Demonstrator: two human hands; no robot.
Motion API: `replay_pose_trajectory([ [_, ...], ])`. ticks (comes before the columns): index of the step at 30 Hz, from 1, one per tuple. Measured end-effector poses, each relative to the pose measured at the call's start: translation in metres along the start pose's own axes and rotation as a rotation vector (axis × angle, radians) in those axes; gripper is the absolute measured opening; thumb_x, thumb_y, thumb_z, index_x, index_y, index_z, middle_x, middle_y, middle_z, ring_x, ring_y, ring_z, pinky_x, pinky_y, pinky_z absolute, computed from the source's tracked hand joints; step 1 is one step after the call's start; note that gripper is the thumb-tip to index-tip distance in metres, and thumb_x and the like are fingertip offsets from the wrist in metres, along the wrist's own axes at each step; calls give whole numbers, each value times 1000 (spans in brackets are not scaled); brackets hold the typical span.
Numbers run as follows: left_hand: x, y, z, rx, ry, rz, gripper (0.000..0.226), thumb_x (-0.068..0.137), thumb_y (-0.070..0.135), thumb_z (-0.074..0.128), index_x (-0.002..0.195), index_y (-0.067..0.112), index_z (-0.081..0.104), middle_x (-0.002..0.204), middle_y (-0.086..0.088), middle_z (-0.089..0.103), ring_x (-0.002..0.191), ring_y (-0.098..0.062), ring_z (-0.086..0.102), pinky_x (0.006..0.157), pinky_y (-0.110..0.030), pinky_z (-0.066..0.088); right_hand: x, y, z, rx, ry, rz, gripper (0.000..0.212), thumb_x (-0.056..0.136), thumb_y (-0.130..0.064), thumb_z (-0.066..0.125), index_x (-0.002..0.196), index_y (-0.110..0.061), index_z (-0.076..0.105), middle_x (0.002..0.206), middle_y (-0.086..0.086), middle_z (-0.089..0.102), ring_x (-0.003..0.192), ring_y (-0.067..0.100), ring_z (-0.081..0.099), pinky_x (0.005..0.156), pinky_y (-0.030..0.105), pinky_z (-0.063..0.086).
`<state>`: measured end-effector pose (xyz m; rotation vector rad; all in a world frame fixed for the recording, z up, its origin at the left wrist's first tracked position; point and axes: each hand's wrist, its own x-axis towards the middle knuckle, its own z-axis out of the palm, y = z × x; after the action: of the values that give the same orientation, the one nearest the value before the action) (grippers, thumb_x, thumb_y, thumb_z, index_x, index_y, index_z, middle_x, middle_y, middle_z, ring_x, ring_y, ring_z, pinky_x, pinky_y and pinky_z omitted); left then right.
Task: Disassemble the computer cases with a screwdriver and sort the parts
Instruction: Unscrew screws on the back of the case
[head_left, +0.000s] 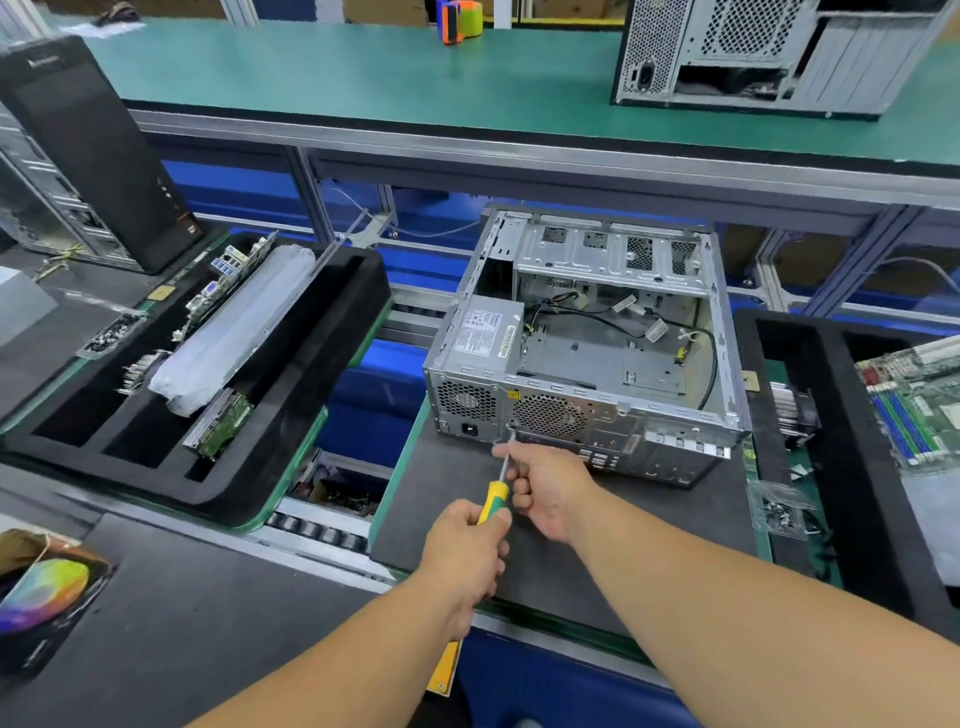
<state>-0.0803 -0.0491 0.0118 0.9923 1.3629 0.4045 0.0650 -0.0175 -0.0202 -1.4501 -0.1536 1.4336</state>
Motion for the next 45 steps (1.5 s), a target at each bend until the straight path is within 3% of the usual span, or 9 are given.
replay_pose_trajectory([
  [11,1,-2,-2,32,48,45,19,100,29,66,102,12,59,75,-5,62,66,-17,49,60,-34,42,5,-1,6,-37,3,-77,21,100,-8,62,90,-4,79,56,-1,50,46,10,33,41,23,29],
  [17,-2,-1,3,315,177,127,16,100,28,61,101,24,46,92,-2,62,75,-15,59,59,-30,44,-1,-4,11,-37,-34,-53,26,106,-8,49,99,-2,74,69,7,57,49,9,34,44,22,30],
  [23,-8,1,8,460,175,155,18,101,18,55,108,22,39,102,-5,56,81,-16,57,57,-27,38,-9,-8,12,-49,-47,-38,29,108,-8,44,102,-1,71,76,8,58,50,7,36,47,21,32],
  [29,-11,-3,5,577,164,242,31,99,26,65,108,24,36,90,2,58,77,-11,58,64,-32,47,-9,-7,10,-26,-53,-30,30,108,-8,42,104,-1,72,75,7,58,53,8,36,49,23,31],
  [35,-12,-5,8,698,218,335,51,93,29,74,95,33,23,88,10,51,73,-5,51,56,-27,36,-10,-7,9,27,-81,-19,30,108,-8,42,105,-2,71,75,6,59,52,8,36,47,22,29],
  [45,-16,-2,15,661,236,382,40,100,28,62,94,30,23,98,2,51,85,-20,61,73,-41,54,-12,-10,9,48,-88,9,30,109,-8,41,109,1,70,78,8,59,53,10,36,50,24,29],
])
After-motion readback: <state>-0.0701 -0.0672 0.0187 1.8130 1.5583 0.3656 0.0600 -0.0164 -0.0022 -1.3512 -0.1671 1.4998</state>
